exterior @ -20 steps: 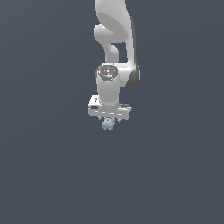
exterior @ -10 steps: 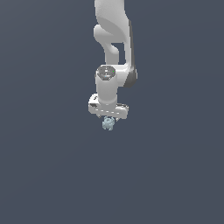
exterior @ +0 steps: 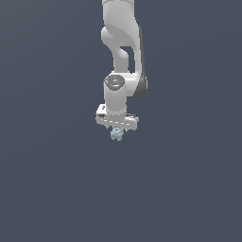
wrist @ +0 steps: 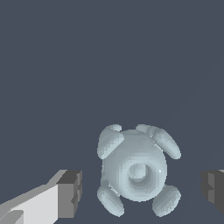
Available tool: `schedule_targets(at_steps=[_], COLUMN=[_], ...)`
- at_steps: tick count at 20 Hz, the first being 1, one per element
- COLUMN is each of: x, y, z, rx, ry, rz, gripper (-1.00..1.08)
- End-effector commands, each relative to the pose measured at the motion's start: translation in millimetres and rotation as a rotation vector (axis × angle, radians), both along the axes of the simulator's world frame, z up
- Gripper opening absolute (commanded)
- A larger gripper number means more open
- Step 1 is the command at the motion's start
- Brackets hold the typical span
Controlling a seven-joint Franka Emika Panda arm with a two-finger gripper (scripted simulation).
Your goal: Pick up the object and move it to a goal position.
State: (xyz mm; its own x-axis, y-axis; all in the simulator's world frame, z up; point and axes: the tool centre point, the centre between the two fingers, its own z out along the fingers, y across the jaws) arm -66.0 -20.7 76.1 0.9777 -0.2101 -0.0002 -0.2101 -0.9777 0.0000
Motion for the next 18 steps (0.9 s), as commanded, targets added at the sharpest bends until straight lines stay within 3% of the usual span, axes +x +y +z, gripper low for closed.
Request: schedule_targets(at_steps=[1, 10, 11, 18], x=[-1, -1, -1, -1], y=[0, 0, 0, 0], z=[-12, -36, -36, -36], rx=[0.0, 0.0, 0.0, 0.0], ry=[0.001, 0.0, 0.0, 0.0], rz=[0.0, -0.002, -0.002, -0.002], gripper=[1.0, 1.0, -1.0, -1.0])
